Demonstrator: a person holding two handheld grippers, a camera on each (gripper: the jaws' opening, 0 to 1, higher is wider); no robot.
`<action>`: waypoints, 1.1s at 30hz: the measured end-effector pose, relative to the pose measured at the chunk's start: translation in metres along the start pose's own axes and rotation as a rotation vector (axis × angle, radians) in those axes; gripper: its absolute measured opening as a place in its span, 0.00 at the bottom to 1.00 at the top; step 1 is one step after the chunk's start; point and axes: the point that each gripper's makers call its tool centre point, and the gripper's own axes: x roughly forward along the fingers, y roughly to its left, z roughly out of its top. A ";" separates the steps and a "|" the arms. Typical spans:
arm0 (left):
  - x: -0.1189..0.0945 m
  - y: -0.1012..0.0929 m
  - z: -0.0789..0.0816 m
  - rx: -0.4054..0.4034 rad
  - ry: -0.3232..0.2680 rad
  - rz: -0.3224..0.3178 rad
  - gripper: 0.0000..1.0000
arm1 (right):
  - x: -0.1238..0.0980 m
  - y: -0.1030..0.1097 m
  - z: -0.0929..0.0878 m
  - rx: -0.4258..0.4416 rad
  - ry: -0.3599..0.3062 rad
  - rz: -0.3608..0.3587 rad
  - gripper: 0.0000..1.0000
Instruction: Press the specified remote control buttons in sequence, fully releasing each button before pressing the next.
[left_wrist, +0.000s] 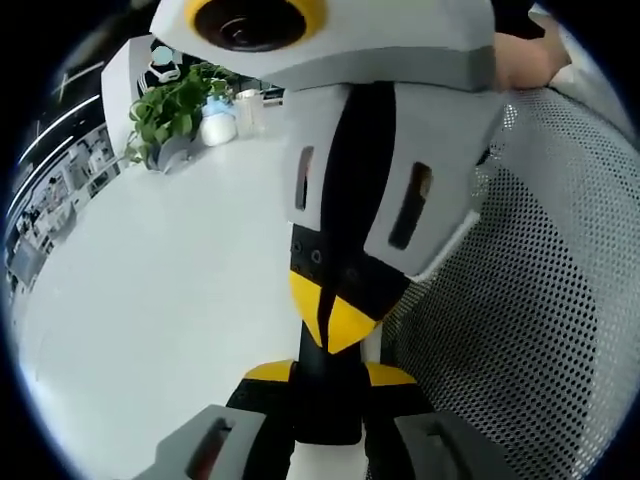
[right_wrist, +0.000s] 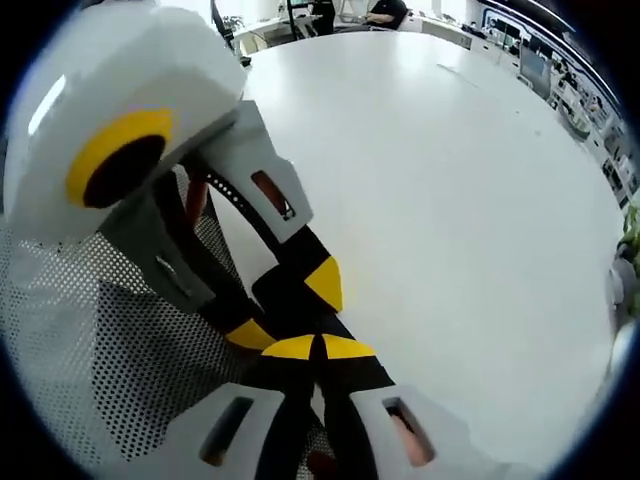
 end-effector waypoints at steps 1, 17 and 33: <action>0.000 0.000 0.000 0.001 0.000 0.000 0.24 | 0.000 0.000 0.000 -0.007 0.001 0.000 0.00; 0.001 0.000 0.000 0.009 0.002 -0.007 0.25 | 0.000 0.002 -0.003 0.017 -0.014 0.030 0.00; 0.000 0.000 0.000 0.009 0.000 -0.006 0.25 | 0.000 0.005 -0.002 -0.027 -0.001 0.019 0.00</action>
